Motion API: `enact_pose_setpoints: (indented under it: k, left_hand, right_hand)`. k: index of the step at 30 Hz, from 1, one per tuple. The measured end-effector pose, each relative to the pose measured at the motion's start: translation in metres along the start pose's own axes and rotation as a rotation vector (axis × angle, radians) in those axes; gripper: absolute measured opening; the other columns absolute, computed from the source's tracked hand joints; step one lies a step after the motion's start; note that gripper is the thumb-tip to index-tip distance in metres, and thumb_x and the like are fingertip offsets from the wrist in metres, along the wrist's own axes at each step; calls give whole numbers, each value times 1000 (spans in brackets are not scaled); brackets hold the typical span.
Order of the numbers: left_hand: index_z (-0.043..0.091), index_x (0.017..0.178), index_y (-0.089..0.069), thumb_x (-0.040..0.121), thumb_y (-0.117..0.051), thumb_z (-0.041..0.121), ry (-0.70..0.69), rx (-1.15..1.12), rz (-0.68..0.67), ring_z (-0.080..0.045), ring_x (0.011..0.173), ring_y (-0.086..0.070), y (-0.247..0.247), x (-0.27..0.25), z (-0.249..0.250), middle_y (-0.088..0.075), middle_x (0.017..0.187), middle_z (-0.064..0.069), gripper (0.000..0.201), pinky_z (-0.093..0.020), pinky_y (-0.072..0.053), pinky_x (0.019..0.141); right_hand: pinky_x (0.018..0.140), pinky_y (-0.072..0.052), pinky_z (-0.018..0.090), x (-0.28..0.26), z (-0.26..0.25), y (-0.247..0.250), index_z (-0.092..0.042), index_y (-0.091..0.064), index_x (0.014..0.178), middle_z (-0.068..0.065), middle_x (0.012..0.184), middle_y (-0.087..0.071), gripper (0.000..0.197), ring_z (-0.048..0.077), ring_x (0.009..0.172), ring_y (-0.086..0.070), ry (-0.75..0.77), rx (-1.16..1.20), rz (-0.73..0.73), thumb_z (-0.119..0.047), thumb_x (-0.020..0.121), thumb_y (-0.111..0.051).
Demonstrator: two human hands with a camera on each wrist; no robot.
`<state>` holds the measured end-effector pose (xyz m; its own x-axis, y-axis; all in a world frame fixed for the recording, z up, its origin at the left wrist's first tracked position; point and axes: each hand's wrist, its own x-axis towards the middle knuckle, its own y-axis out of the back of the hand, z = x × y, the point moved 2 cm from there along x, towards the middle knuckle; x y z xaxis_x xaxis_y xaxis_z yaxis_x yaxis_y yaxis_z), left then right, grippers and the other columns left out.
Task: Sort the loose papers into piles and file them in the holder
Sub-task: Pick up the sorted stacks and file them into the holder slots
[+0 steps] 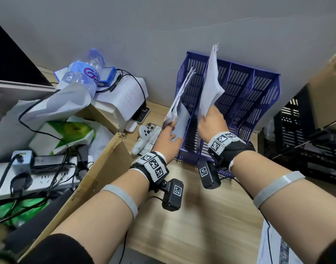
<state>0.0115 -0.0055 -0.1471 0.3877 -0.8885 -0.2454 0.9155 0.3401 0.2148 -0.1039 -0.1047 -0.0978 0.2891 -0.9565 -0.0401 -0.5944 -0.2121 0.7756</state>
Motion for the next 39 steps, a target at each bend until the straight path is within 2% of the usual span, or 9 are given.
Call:
enact_pose_setpoints:
  k: [3, 9, 13, 17, 21, 29, 32, 35, 39]
  left_hand:
    - [26, 152, -31, 94, -54, 6, -4, -5, -5, -22, 129, -52, -1, -2, -3, -41, 150, -4, 65, -32, -42, 107]
    - [17, 145, -40, 92, -53, 3, -13, 43, 25, -23, 110, -60, -7, -7, -5, -52, 137, -7, 56, -14, -47, 86]
    - [15, 109, -50, 86, -59, 11, 43, 86, 69, -24, 85, -64, -19, -12, -19, -64, 94, -3, 25, -42, -55, 87]
    - [22, 78, -51, 77, -64, 26, 123, 111, -72, -24, 66, -60, -58, -29, -42, -60, 66, -1, 13, -37, -53, 71]
    - [15, 76, -50, 92, -54, 7, 218, 117, -378, -16, 61, -57, -123, -62, -59, -60, 78, -9, 18, -14, -42, 42]
    - [14, 93, -59, 89, -63, 13, 411, 238, -727, -24, 72, -62, -228, -124, -104, -63, 88, -12, 6, -28, -47, 59]
    - [15, 125, -53, 84, -69, 24, 428, 301, -770, -27, 94, -67, -253, -137, -115, -63, 112, -13, 44, -35, -54, 76]
    - [16, 135, -43, 82, -71, 28, 399, 340, -695, -30, 109, -64, -269, -141, -119, -59, 128, -13, 61, -42, -56, 91]
    - [9, 134, -43, 83, -73, 36, 276, 601, -578, -27, 96, -59, -273, -136, -122, -60, 124, -9, 65, -29, -46, 74]
  right_hand:
    - [74, -44, 39, -6, 13, -16, -10, -12, 152, 21, 126, -47, 69, 42, 103, -56, -35, -135, -113, -13, 92, -47]
    - [81, -50, 42, -19, 20, -32, -7, -39, 136, 19, 112, -56, 44, 37, 97, -59, 63, -73, -207, -21, 95, -47]
    - [73, -47, 31, -42, 42, -29, -36, -31, 149, 6, 91, -64, 58, 22, 78, -60, 90, 0, -255, -22, 95, -47]
    - [80, -46, 31, -95, 99, -20, -37, -37, 145, 5, 94, -60, 53, 20, 80, -55, -91, 51, -213, -23, 95, -49]
    - [95, -44, 29, -172, 187, -2, -34, -41, 142, 9, 121, -54, 52, 23, 99, -58, -363, -32, -186, -23, 92, -53]
    - [113, -33, 37, -306, 329, 54, -20, -40, 145, 15, 147, -41, 60, 32, 135, -40, -900, -236, -218, -36, 89, -53]
    - [117, -27, 39, -326, 342, 45, -22, -26, 152, 12, 160, -23, 76, 31, 144, -28, -856, -195, -378, -47, 83, -46]
    - [111, -34, 47, -331, 330, 41, -27, -40, 141, 9, 157, -28, 59, 34, 138, -31, -698, -287, -458, -43, 84, -49]
    - [107, -41, 46, -327, 325, 43, -39, -41, 137, -7, 144, -49, 56, 22, 131, -45, -565, -53, -415, -43, 82, -51]
